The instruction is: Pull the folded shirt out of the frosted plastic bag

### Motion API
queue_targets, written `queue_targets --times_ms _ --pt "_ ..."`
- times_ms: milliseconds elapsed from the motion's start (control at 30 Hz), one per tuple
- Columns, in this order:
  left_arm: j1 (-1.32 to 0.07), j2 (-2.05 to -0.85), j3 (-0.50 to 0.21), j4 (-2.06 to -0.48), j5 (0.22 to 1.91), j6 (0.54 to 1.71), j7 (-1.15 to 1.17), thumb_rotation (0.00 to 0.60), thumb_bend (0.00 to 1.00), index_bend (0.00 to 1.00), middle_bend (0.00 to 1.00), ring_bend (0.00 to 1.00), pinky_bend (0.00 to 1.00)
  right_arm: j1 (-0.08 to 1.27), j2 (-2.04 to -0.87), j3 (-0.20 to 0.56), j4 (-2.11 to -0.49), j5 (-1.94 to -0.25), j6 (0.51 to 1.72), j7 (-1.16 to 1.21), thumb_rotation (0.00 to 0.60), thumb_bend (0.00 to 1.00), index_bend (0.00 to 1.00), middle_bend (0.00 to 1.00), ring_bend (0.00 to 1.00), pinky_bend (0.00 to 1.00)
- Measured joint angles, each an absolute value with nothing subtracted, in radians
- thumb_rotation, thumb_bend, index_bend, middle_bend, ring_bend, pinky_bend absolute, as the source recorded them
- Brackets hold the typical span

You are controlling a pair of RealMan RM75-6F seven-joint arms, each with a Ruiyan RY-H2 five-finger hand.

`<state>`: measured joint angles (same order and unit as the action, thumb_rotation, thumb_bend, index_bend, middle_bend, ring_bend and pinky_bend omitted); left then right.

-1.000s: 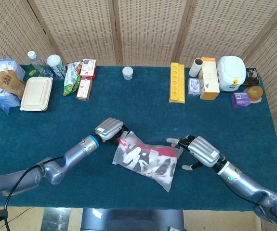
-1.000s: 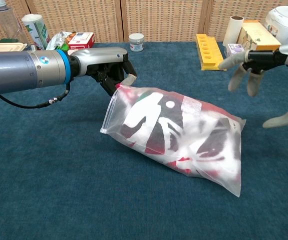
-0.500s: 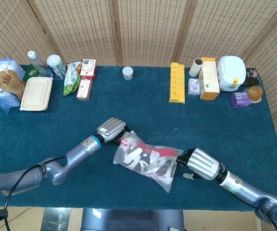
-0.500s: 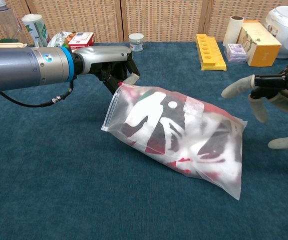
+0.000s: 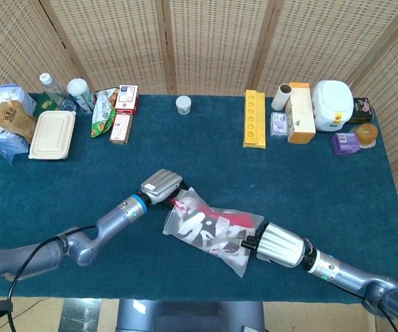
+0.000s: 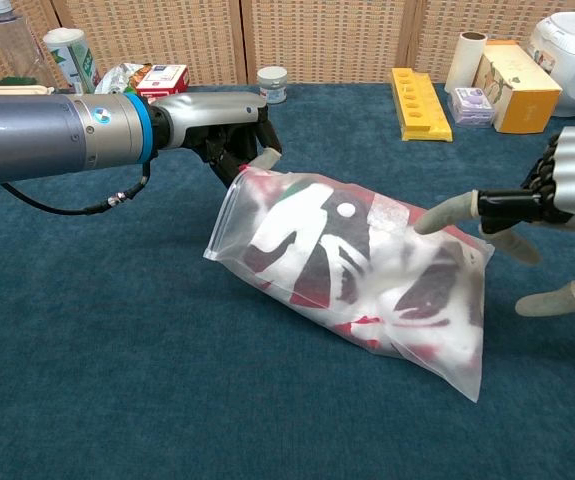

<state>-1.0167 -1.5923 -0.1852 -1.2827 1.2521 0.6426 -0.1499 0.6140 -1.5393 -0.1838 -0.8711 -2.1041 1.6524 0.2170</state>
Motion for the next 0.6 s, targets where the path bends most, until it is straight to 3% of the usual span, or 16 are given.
queue_targets --times_ms 600 --pt "-1.023 -1.566 -0.195 -1.334 1.131 0.627 -0.044 0.600 0.42 0.81 1.00 1.00 1.00 0.687 -1.581 -0.233 -0.848 -2.213 1.564 -0.036 0.600 0.05 0.25 0.72 0.98 1.00"
